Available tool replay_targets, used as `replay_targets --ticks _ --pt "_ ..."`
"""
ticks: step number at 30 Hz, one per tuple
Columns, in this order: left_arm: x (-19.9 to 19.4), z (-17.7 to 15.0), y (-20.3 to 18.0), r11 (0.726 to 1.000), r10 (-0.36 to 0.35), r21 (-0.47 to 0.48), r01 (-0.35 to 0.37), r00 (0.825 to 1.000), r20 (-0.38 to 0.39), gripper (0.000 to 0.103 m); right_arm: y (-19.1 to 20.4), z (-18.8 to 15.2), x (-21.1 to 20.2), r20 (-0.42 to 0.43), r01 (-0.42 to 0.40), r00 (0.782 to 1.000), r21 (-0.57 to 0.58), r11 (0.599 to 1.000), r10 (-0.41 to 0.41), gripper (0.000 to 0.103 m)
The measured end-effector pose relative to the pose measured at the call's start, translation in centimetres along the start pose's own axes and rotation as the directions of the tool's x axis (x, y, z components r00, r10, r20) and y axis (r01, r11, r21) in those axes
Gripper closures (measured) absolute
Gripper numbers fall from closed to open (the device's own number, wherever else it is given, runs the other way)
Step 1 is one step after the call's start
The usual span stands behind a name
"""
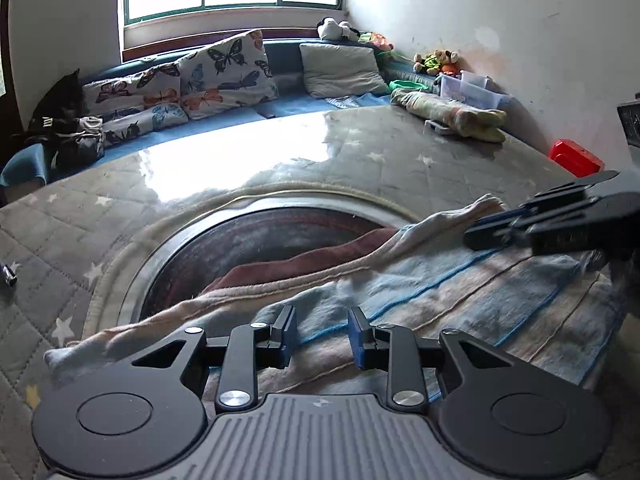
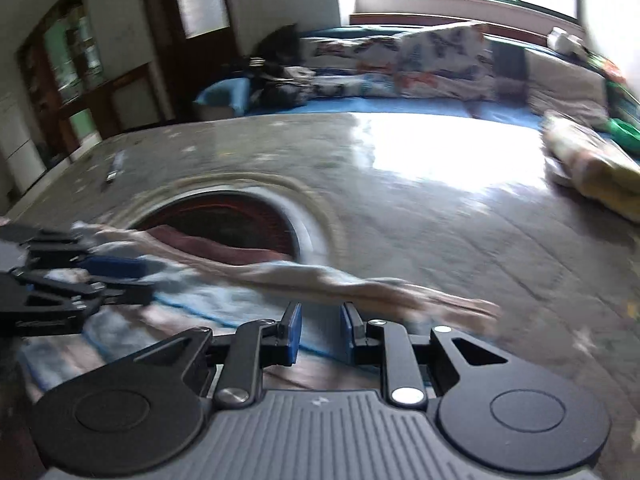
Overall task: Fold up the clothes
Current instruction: 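Lower the garment onto the table with both tools, stretching it out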
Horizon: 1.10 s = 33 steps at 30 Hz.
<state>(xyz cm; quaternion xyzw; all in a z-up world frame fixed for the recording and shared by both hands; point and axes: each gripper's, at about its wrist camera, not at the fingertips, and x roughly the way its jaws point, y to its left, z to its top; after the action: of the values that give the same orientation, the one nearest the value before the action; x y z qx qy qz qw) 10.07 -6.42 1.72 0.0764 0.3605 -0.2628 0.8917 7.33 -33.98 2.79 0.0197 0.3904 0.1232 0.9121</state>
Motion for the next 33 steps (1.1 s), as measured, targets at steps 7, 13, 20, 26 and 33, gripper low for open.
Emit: replay_targets --ticks 7,13,20,26,33 --pt "0.0 -0.3 0.5 1.0 0.012 -0.013 -0.012 1.0 -0.006 0.071 -2.3 0.0 -0.7 0.047 0.01 0.999 0.06 0.998 -0.013 0.088" --pt "0.1 -0.3 0.8 0.999 0.018 -0.032 -0.018 1.0 -0.009 0.07 -2.9 0.2 0.5 0.015 0.048 0.999 0.039 0.998 -0.049 0.09" --pt "-0.2 -0.2 1.5 0.997 0.037 -0.062 -0.036 0.999 0.002 0.071 -2.5 0.6 -0.4 0.035 0.037 0.999 0.053 0.998 -0.039 0.089" --pt "-0.1 -0.1 2.0 0.995 0.047 -0.093 -0.046 0.999 0.002 0.072 -0.6 1.1 1.0 0.017 0.006 1.0 0.015 1.0 -0.006 0.089" --pt "-0.8 -0.4 2.2 0.994 0.051 -0.097 -0.05 0.999 0.005 0.072 0.2 2.3 3.0 0.012 0.035 0.999 0.014 0.999 -0.035 0.089"
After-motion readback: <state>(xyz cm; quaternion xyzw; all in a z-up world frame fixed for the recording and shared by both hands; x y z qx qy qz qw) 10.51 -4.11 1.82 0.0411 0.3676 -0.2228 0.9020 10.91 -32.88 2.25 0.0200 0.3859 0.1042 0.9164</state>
